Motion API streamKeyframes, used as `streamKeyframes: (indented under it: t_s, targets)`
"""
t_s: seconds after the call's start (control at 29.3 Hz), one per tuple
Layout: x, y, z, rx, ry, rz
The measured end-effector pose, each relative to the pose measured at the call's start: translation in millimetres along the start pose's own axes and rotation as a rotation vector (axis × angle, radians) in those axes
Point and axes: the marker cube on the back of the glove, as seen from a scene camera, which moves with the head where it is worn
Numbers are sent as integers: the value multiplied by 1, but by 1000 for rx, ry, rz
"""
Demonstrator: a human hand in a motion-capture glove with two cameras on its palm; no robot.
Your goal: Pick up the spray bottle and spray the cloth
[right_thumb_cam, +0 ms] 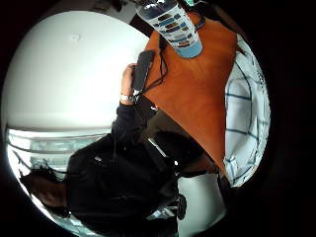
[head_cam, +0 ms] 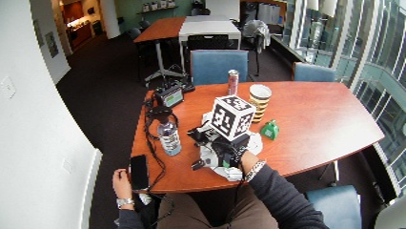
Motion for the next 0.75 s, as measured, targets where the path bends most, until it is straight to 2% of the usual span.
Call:
streamKeyframes:
  t_s: [0.38, 0.75]
  targets:
    - [-28, 84, -13, 16, 229, -16]
    - [-42, 112, -1, 17, 211, -5]
